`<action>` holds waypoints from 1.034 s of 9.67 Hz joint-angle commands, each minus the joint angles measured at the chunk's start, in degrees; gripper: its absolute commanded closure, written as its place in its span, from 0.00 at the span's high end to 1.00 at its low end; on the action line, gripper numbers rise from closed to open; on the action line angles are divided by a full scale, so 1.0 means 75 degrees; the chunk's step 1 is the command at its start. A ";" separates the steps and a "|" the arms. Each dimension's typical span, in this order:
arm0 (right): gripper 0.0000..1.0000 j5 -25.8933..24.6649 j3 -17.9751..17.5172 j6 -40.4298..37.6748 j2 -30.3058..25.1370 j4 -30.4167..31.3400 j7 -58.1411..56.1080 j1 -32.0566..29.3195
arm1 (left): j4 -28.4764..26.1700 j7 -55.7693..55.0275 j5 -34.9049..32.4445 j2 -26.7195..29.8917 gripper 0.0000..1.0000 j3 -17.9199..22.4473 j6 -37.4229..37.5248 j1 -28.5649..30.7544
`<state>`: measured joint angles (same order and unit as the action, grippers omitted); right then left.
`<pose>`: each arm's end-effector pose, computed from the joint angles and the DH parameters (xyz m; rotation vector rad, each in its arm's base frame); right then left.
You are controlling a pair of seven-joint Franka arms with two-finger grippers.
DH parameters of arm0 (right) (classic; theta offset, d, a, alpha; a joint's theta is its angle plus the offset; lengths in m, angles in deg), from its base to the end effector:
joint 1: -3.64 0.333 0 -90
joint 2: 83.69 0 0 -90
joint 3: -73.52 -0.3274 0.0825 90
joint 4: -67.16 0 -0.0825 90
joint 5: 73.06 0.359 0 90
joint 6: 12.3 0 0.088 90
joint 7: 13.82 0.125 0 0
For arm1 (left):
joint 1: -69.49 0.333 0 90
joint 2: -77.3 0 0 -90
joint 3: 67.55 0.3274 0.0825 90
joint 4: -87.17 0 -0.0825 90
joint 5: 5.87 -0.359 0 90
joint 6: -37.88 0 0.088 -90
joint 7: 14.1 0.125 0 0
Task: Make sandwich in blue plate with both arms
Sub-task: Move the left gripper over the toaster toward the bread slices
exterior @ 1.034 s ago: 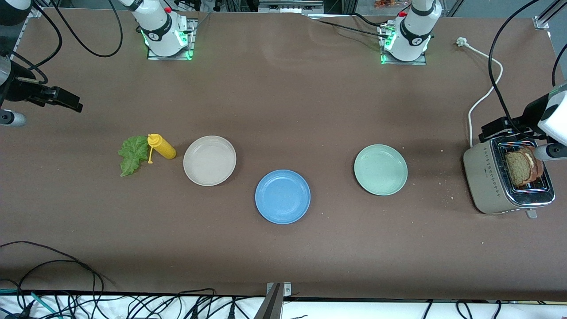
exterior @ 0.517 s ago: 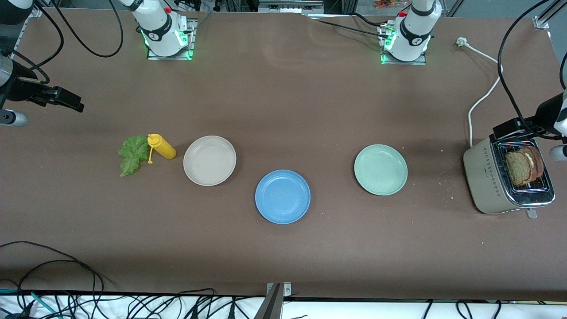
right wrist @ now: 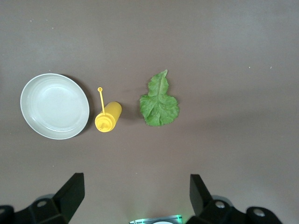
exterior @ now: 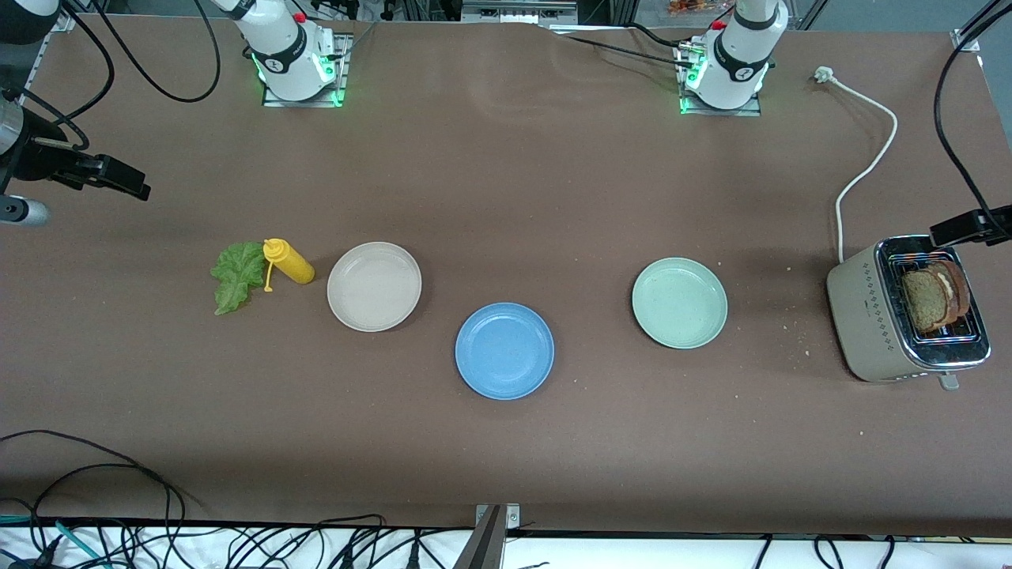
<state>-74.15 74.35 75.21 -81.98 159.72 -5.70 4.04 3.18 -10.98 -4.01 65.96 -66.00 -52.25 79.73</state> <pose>0.5290 -0.0063 0.5789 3.1004 -0.2313 -0.1812 0.5754 0.1145 0.5542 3.0911 0.2363 -0.1340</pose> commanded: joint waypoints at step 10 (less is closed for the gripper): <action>1.00 -0.0007 -0.0006 -0.0089 0.0065 -0.0166 0.0102 0.0016 | -0.0086 0.0990 -0.0671 -0.1781 0.75 -0.0043 -0.0487 0.1015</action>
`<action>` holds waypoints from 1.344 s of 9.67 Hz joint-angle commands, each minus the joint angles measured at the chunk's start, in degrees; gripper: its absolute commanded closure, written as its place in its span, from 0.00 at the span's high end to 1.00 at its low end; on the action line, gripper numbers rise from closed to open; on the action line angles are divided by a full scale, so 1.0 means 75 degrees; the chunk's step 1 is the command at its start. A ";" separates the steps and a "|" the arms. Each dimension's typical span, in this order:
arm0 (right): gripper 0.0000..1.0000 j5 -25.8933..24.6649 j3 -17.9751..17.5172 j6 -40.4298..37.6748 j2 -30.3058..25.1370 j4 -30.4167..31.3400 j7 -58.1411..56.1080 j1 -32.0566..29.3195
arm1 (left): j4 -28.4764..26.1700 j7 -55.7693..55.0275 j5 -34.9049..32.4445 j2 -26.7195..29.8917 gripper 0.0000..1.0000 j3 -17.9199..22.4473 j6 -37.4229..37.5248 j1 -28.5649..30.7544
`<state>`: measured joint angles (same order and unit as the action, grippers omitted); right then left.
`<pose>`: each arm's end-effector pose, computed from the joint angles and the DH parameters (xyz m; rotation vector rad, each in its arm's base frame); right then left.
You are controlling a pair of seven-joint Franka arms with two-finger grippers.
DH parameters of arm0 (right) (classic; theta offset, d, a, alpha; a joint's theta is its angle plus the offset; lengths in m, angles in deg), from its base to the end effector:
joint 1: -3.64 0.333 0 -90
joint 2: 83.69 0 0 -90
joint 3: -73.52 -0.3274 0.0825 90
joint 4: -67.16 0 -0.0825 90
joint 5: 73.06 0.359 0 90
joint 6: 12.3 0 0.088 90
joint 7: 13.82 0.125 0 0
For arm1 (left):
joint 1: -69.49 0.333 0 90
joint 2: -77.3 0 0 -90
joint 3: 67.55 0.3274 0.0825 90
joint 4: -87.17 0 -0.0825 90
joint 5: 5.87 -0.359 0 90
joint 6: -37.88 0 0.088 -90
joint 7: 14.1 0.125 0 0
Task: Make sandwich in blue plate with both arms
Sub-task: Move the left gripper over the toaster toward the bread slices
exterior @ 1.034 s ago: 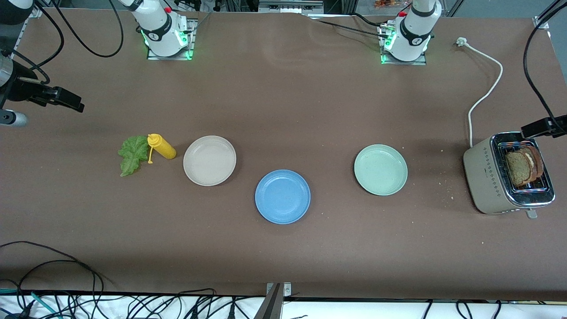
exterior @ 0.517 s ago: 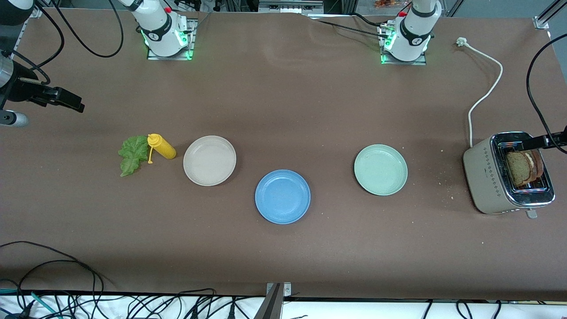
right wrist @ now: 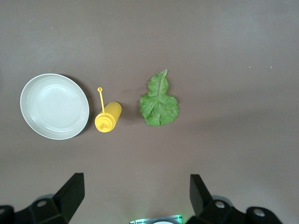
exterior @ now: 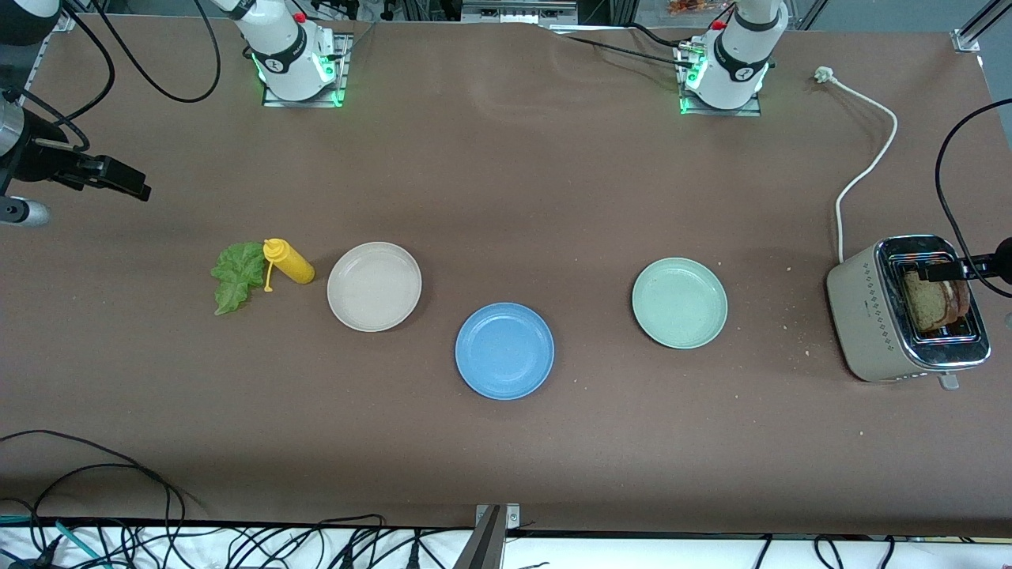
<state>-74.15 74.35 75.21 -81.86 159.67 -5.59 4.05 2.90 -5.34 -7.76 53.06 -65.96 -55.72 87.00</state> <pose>0.5296 -0.0062 0.5781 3.0998 -0.2340 -0.1830 0.5941 0.2072 0.4187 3.0833 0.2676 -0.4094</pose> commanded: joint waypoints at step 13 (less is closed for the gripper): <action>1.00 0.0005 -0.0005 -0.0113 0.0060 -0.0160 0.0098 0.0015 | 0.0138 0.0238 -0.1468 -0.0307 0.76 -0.0223 -0.0035 -0.0283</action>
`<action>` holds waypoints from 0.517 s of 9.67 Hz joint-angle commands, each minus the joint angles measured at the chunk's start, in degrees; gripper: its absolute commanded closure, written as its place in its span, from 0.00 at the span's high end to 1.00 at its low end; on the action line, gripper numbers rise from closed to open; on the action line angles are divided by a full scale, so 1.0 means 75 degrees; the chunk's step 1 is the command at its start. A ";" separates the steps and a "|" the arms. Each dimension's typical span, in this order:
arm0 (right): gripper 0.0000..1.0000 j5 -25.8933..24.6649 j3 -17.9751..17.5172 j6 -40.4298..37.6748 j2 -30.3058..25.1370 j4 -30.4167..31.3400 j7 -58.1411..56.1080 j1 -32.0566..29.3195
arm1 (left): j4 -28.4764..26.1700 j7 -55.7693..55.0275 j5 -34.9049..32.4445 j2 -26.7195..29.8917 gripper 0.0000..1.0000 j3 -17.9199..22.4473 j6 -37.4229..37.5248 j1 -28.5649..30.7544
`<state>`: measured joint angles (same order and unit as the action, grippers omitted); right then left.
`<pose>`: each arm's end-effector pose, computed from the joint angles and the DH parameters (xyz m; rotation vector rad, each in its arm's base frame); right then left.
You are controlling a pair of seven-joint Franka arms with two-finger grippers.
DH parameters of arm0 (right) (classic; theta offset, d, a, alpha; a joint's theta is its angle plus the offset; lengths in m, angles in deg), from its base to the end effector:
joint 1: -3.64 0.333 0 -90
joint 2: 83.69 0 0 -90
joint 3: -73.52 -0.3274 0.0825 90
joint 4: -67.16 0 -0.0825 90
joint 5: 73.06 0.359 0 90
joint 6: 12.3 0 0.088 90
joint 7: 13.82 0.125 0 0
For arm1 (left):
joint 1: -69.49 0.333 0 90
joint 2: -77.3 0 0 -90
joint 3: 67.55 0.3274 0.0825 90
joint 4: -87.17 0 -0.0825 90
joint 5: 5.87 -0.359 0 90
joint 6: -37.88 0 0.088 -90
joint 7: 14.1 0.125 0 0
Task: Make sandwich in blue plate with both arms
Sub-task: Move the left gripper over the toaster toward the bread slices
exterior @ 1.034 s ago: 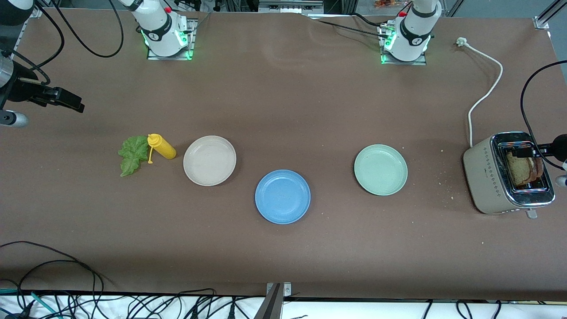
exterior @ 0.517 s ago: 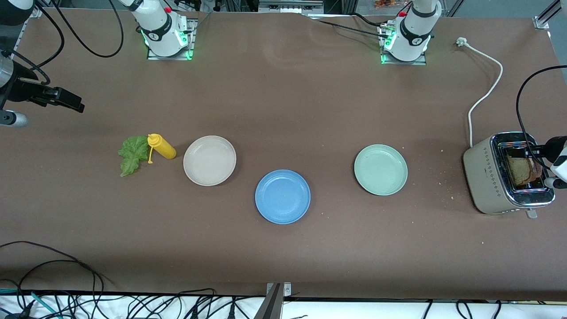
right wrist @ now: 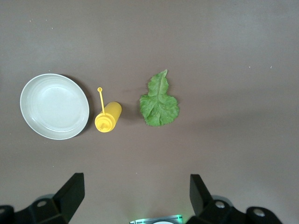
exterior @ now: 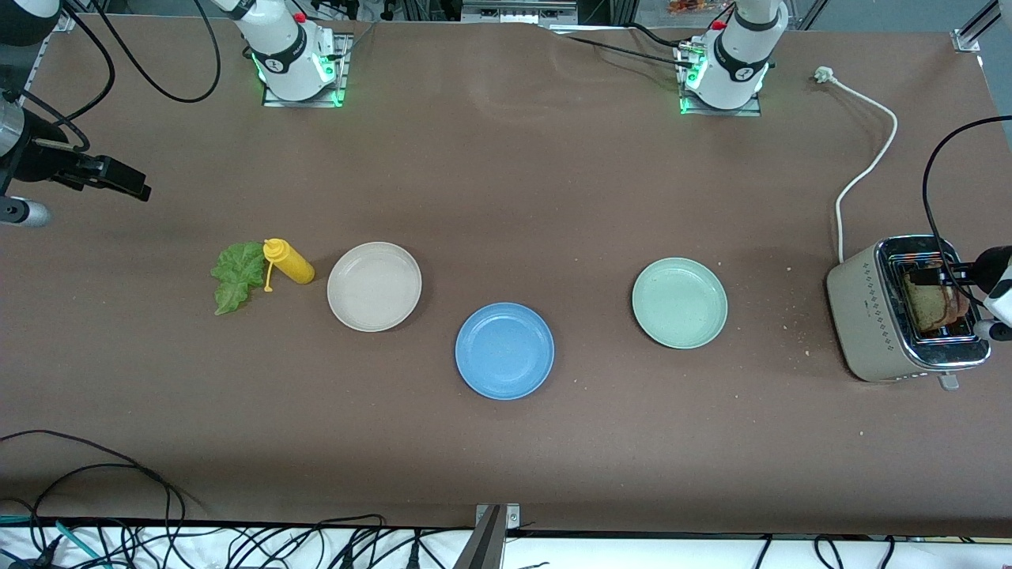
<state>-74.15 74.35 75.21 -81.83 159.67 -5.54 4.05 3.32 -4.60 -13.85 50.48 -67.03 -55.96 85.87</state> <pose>0.5297 -0.0062 0.5779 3.0996 -0.2353 -0.1838 0.6029 0.1995 0.3945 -3.0294 -0.1498 0.4860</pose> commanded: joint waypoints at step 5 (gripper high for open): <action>1.00 0.0004 -0.0005 -0.0112 0.0056 -0.0159 0.0092 0.0015 | 0.0035 0.0280 -0.0577 0.0002 0.72 -0.0186 -0.0706 -0.0110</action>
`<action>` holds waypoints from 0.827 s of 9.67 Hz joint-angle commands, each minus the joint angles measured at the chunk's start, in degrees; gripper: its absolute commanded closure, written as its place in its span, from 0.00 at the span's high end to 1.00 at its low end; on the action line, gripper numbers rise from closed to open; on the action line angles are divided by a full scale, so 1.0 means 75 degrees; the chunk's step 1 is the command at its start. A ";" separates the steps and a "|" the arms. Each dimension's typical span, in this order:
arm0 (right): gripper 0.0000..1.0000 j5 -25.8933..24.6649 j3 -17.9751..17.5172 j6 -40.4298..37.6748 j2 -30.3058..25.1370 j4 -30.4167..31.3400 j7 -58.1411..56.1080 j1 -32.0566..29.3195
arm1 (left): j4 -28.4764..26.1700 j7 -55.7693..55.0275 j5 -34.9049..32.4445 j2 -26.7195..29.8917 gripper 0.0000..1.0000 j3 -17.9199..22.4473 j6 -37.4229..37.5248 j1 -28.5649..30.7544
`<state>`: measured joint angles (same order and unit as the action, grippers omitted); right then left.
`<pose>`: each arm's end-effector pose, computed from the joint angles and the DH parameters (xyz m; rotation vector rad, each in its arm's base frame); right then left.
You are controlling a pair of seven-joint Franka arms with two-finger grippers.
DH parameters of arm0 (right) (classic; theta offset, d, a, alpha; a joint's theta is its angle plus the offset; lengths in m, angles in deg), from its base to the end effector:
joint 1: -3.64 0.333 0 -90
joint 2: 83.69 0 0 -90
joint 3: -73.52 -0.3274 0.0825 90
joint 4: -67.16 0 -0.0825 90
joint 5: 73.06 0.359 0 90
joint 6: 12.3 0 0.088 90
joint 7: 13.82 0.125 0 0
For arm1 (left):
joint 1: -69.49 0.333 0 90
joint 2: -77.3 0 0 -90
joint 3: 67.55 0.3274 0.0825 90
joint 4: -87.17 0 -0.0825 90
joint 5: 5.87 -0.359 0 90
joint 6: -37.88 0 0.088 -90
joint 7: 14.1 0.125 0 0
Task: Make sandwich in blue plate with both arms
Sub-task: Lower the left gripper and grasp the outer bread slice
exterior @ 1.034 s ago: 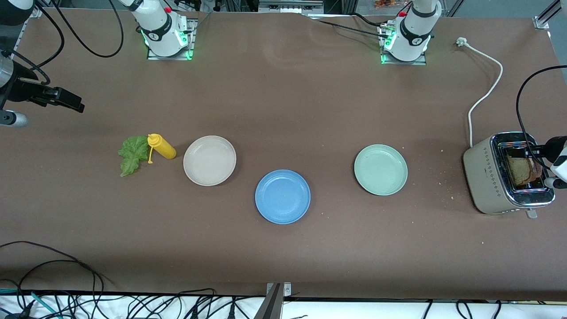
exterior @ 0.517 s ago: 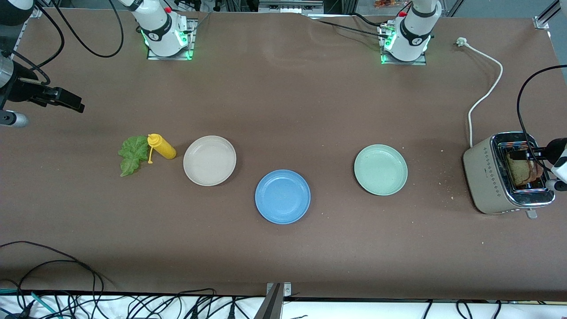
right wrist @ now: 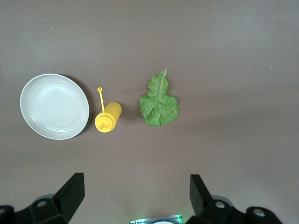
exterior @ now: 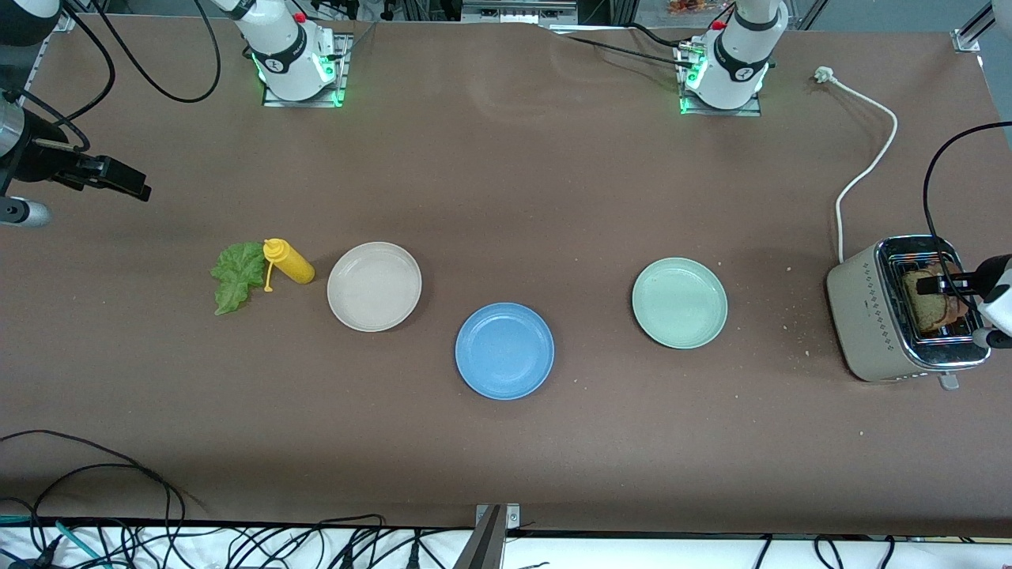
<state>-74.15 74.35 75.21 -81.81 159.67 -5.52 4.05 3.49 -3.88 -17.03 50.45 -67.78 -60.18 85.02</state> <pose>0.5298 -0.0062 0.5777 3.0995 -0.2359 -0.1843 0.6176 0.1917 0.4001 -2.9825 -0.0602 0.3799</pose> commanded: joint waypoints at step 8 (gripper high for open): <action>1.00 0.0004 -0.0005 -0.0112 0.0055 -0.0159 0.0089 0.0003 | -0.0092 0.0196 -0.0153 -0.0204 0.69 -0.0086 -0.0168 0.0050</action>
<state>-74.15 74.35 75.21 -81.81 159.66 -5.47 4.05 3.13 -3.61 -17.03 49.41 -68.33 -61.01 85.18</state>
